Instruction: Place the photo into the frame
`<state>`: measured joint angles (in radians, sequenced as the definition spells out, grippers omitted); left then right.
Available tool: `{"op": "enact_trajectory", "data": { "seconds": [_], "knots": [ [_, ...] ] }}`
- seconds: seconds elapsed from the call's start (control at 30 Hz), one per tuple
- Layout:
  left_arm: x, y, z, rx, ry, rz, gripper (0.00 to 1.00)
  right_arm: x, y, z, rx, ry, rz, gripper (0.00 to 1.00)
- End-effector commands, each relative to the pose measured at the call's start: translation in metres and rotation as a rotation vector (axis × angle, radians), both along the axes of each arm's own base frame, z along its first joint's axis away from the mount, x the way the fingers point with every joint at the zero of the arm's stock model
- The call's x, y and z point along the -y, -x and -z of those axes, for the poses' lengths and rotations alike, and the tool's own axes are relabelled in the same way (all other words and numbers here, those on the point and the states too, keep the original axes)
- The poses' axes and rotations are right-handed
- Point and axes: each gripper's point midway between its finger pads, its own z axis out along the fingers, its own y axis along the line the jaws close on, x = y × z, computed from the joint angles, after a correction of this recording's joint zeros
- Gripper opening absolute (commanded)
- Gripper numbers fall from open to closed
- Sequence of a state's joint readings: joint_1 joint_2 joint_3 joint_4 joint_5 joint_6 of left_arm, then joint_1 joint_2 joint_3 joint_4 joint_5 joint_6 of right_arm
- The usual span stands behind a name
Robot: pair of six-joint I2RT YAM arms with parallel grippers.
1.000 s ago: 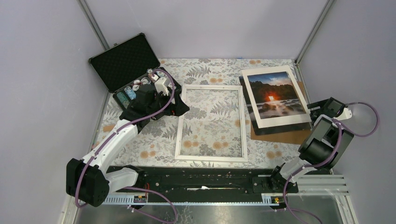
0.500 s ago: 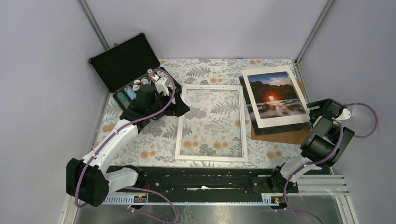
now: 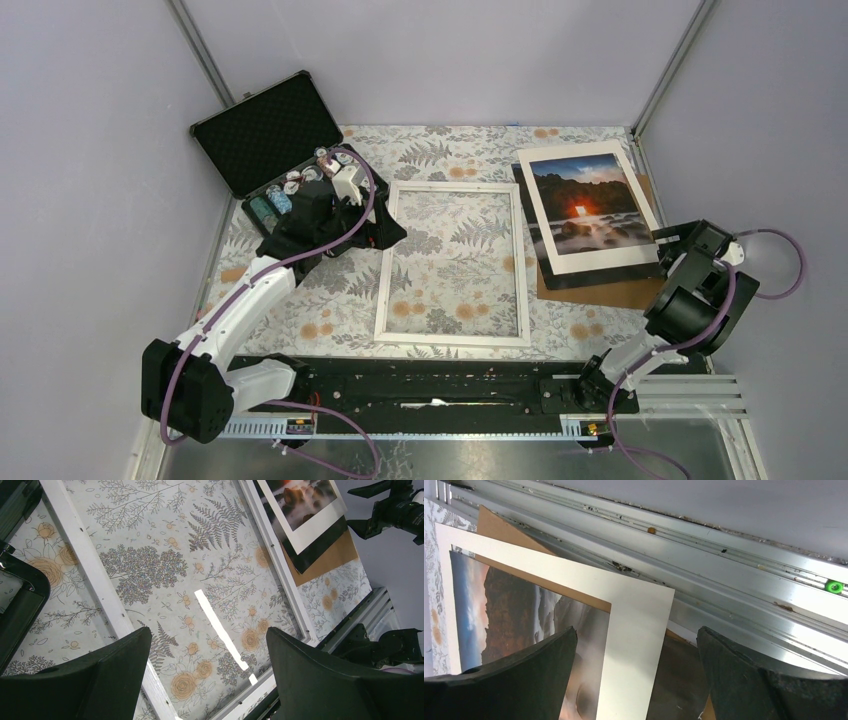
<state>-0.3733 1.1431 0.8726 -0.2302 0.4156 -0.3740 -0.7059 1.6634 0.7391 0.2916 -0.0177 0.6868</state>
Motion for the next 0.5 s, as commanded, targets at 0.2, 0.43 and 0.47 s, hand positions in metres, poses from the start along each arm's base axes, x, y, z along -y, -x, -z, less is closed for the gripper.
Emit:
{"op": "enact_trajectory", "data": {
  "seconds": [0.2, 0.43, 0.47],
  "knots": [
    [0.004, 0.000, -0.012, 0.057, 0.028, 0.020, 0.90, 0.005, -0.011, 0.016, 0.092, -0.120, 0.018, 0.95],
    [0.004, -0.001, -0.011, 0.054, 0.025, 0.016, 0.90, 0.007, -0.022, 0.001, 0.213, -0.088, 0.000, 0.92],
    [0.003, -0.001, -0.011, 0.056, 0.024, 0.015, 0.90, 0.008, -0.022, 0.000, 0.224, -0.080, -0.001, 0.90]
  ]
}}
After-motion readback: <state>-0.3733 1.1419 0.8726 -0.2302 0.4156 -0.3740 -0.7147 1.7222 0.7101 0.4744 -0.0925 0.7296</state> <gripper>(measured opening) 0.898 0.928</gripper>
